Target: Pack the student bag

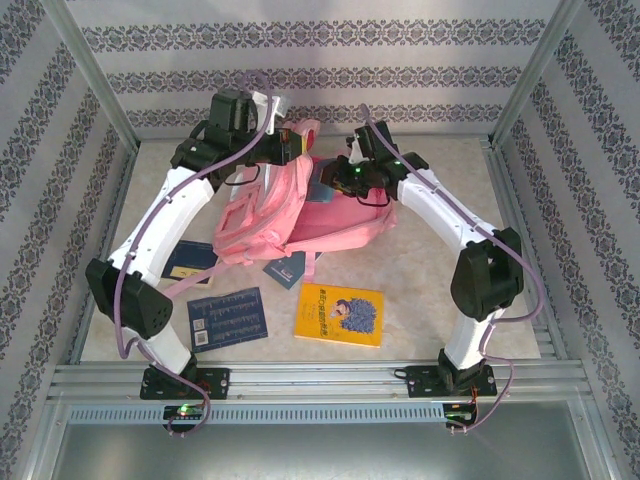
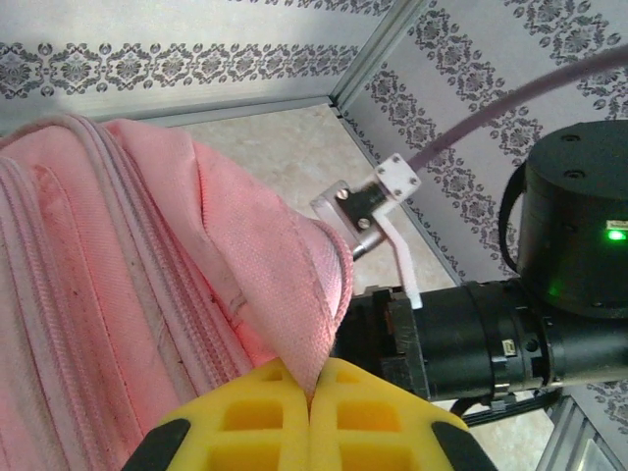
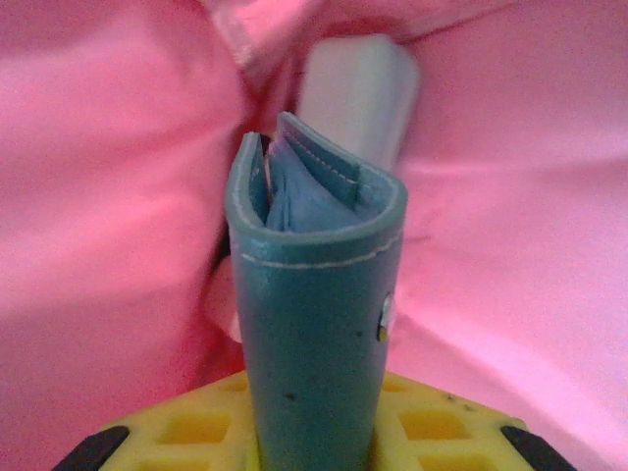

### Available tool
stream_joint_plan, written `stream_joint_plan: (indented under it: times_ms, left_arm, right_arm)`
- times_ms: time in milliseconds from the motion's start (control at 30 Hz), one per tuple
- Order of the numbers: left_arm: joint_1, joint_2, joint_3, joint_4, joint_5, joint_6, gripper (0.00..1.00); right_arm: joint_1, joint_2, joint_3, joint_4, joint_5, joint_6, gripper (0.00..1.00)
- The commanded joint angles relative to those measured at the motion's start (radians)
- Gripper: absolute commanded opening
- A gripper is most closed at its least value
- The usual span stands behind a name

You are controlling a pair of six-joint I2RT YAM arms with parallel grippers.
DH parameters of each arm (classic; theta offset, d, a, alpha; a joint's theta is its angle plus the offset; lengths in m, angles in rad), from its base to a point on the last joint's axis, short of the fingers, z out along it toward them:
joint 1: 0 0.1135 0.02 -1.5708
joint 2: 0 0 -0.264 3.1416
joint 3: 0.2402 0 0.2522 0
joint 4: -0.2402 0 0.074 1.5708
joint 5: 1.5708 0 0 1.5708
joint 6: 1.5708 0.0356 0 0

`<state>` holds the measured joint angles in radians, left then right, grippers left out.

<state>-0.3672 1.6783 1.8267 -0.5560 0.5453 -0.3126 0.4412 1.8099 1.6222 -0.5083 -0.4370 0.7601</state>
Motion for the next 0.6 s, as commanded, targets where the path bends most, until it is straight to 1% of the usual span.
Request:
stream_joint_plan:
  times_ms: [0,133,167,233,300,367,433,500,567]
  left_arm:
    - [-0.009,-0.069,0.008,0.112,0.063,0.05,0.0]
    - [-0.009,-0.072,0.008,0.116,0.064,0.052,0.0]
    - [-0.009,-0.071,0.009,0.116,0.063,0.049,0.0]
    - [-0.007,-0.072,0.011,0.117,0.058,0.046,0.0]
    - [-0.007,-0.071,0.011,0.116,0.052,0.043,0.0]
    - [-0.005,-0.069,0.014,0.117,0.049,0.043,0.0]
    - [-0.005,-0.072,0.012,0.121,0.048,0.039,0.0]
    - [-0.002,-0.071,0.012,0.125,0.046,0.034,0.0]
    - [0.005,-0.075,0.008,0.129,0.048,0.025,0.0]
  right_arm:
    - [0.029,0.047,-0.016,0.117,-0.1,0.081,0.29]
    - [0.076,0.125,0.033,0.136,-0.126,0.126,0.3]
    - [0.09,0.143,0.055,0.119,-0.113,0.128,0.3]
    - [0.121,0.186,0.106,0.064,-0.067,0.134,0.35]
    - [0.142,0.222,0.14,0.045,-0.037,0.156,0.39]
    - [0.159,0.249,0.15,0.071,-0.038,0.174,0.52]
    - [0.17,0.278,0.177,0.059,-0.035,0.163,0.67]
    - [0.172,0.281,0.183,0.045,-0.029,0.144,0.75]
    - [0.166,0.255,0.16,0.049,-0.016,0.127,0.81]
